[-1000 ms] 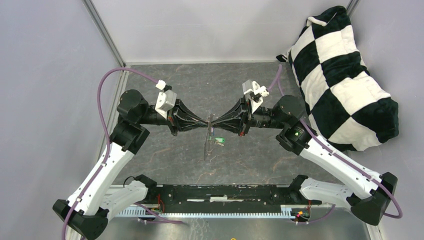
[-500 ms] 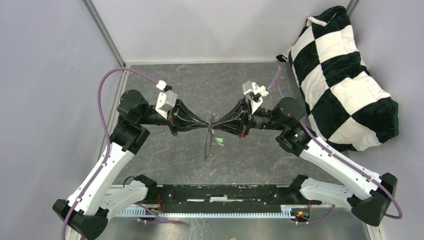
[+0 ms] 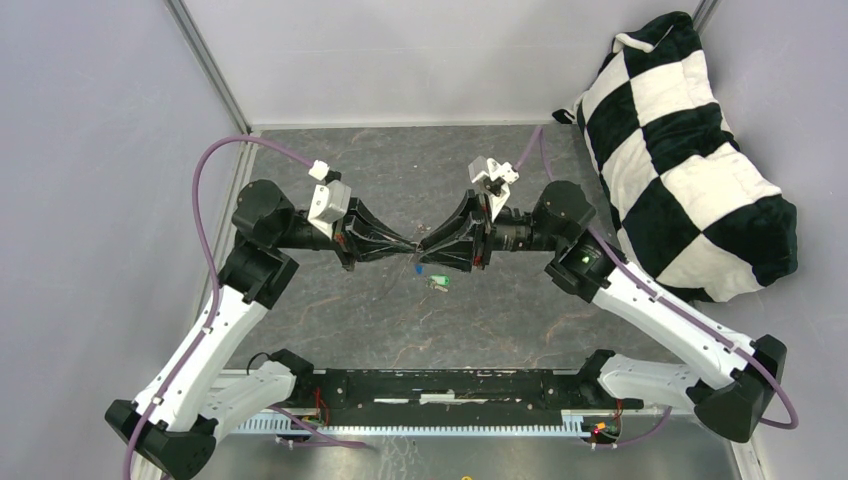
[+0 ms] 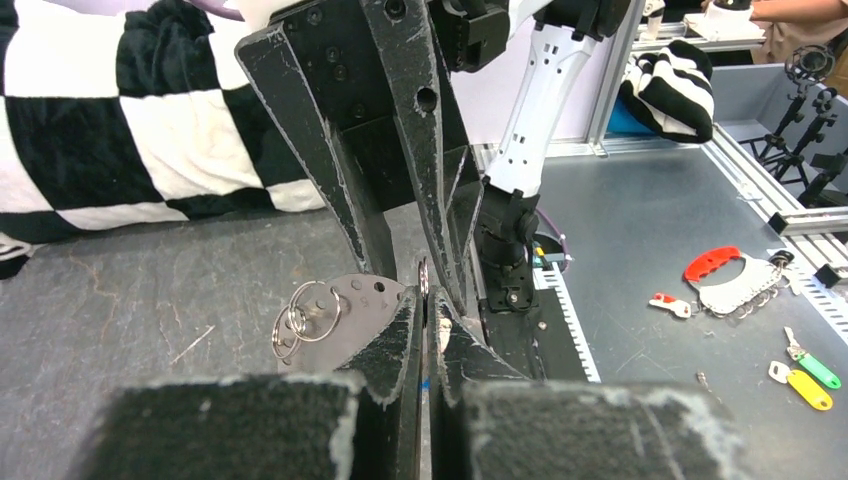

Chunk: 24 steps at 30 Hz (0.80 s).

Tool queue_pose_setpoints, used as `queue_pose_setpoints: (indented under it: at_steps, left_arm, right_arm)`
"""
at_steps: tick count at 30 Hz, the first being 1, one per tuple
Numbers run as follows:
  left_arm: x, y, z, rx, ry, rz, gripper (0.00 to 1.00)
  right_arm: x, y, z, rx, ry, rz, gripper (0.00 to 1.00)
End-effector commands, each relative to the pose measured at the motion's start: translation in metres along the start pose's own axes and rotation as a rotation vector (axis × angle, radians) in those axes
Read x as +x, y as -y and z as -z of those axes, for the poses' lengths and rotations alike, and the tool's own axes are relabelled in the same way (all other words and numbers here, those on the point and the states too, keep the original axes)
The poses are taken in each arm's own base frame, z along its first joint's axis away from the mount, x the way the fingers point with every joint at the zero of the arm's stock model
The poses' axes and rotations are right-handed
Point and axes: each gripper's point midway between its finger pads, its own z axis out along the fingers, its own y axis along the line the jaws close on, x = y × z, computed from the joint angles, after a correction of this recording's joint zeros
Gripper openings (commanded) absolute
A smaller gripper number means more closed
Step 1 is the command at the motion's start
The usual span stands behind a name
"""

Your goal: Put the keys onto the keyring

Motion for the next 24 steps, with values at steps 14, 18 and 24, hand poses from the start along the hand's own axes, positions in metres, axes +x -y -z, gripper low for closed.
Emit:
queue_pose_setpoints:
  at_steps: [14,18,24]
  left_arm:
    - [-0.018,0.006,0.001,0.002,0.042,-0.081,0.02]
    - [-0.019,0.004,0.001,-0.005,0.043,-0.081,0.02]
    - [-0.015,-0.001,0.0,-0.018,0.039,-0.069,0.02]
  right_arm:
    - [-0.056,-0.012,0.009,0.021,0.047,0.229,0.45]
    - [-0.052,-0.013,0.006,-0.002,0.048,0.205,0.44]
    - [-0.048,-0.013,0.002,-0.027,0.052,0.181,0.39]
